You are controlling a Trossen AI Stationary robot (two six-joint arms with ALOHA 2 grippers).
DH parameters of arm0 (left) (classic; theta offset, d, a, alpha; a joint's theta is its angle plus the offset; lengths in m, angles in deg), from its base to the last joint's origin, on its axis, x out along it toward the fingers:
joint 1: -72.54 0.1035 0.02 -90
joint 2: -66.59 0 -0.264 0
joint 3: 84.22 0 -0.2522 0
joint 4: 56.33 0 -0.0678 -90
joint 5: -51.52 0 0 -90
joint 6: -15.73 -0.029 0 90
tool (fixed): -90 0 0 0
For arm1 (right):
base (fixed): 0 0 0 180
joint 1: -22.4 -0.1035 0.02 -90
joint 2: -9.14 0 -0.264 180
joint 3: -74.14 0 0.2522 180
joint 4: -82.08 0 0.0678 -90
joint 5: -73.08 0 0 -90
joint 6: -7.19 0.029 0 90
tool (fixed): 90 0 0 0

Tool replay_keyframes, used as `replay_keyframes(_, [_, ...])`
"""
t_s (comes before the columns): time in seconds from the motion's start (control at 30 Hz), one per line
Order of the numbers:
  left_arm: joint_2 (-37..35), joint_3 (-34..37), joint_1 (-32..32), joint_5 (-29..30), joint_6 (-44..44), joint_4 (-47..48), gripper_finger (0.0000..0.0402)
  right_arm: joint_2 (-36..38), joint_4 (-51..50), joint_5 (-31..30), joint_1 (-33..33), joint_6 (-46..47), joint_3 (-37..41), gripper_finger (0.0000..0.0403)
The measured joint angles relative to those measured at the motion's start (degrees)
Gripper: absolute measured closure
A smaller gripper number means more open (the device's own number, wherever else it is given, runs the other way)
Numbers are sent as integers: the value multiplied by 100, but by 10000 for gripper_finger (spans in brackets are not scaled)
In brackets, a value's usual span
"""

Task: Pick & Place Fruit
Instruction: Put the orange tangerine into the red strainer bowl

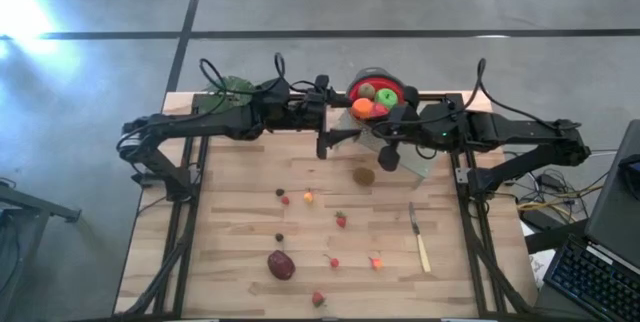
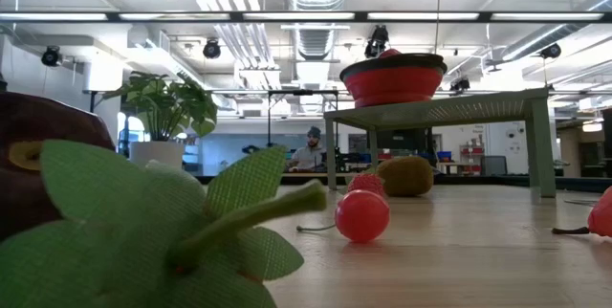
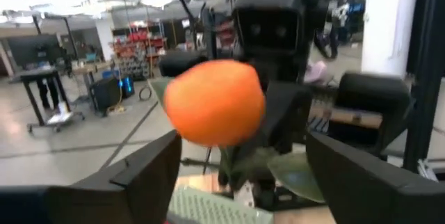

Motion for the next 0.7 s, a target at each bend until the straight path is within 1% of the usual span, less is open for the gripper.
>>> replay_keyframes(0.1, [-57,0,7,17,-73,293,63,48,-73,-108,0,18,0,394])
replay_keyframes(0.17, [-75,12,7,13,-208,344,56,73,-71,-217,0,18,0,394])
replay_keyframes(0.3, [-103,38,7,15,-277,384,54,207,-74,-381,20,-22,0,394])
replay_keyframes(0.47, [-172,50,7,13,-206,491,55,389,-178,-393,102,-26,-4,394])
replay_keyframes(0.7, [-317,64,4,12,-69,850,53,523,-535,-399,527,29,-4,394])
